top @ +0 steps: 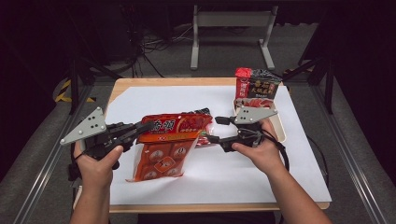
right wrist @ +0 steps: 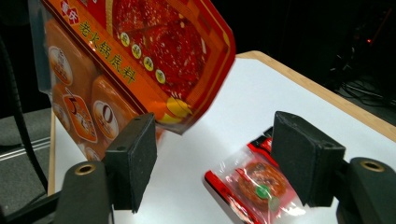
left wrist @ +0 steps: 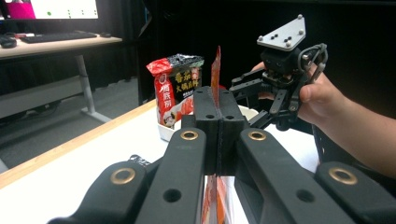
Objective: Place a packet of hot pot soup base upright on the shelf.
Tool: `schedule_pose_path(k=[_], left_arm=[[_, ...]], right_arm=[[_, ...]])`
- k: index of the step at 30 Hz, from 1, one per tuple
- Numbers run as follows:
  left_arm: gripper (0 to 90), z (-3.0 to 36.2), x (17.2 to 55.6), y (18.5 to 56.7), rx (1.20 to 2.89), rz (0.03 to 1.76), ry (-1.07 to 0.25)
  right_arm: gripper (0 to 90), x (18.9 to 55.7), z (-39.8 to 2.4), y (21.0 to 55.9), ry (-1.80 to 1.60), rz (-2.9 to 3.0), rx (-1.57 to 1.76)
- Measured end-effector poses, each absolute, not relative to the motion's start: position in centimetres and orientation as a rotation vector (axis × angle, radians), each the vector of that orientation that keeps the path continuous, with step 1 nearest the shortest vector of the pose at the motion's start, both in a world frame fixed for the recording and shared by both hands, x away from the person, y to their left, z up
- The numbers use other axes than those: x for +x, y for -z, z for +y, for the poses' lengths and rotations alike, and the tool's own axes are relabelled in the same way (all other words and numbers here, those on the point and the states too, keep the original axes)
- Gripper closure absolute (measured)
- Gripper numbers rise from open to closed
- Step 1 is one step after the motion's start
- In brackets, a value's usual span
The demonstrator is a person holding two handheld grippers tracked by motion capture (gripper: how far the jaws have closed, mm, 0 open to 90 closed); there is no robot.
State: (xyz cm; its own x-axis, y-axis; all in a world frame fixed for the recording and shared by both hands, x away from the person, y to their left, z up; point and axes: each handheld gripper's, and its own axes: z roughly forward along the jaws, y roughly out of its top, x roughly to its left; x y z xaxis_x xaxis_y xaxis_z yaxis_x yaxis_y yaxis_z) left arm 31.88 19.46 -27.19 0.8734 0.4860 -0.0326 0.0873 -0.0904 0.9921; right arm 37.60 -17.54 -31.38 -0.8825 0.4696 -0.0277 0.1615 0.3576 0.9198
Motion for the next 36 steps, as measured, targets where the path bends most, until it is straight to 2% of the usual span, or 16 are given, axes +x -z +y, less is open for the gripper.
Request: schedule_pose_path(k=[9,13,17,18,20,21,24,36], left_arm=[[90.0,19.1,31.6,27.0,1.65,0.43,-0.352],[90.0,18.8,31.5,26.9,1.649,0.421,-0.355],[90.0,18.9,31.5,27.0,1.633,0.427,-0.364],[90.0,18.9,31.5,27.0,1.631,0.43,-0.363],[90.0,19.1,31.4,27.0,1.615,0.438,-0.371],[90.0,19.3,31.4,26.9,1.612,0.439,-0.372],[90.0,19.4,31.5,26.9,1.585,0.439,-0.373],[90.0,19.3,31.8,27.1,1.564,0.449,-0.381]], right_arm=[[31.8,38.4,-15.7,32.0,-1.633,2.356,0.5],[34.7,38.5,-15.0,32.1,-1.65,2.353,0.468],[48.0,38.5,-14.6,32.1,-1.679,2.357,0.442],[56.5,38.4,-14.7,32.0,-1.658,2.352,0.437],[64.8,38.5,-14.9,31.8,-1.67,2.368,0.436],[74.8,38.6,-15.1,31.8,-1.68,2.371,0.425],[86.1,38.5,-15.8,31.2,-1.739,2.386,0.392],[89.8,37.8,-16.6,30.0,-1.732,2.343,0.366]])
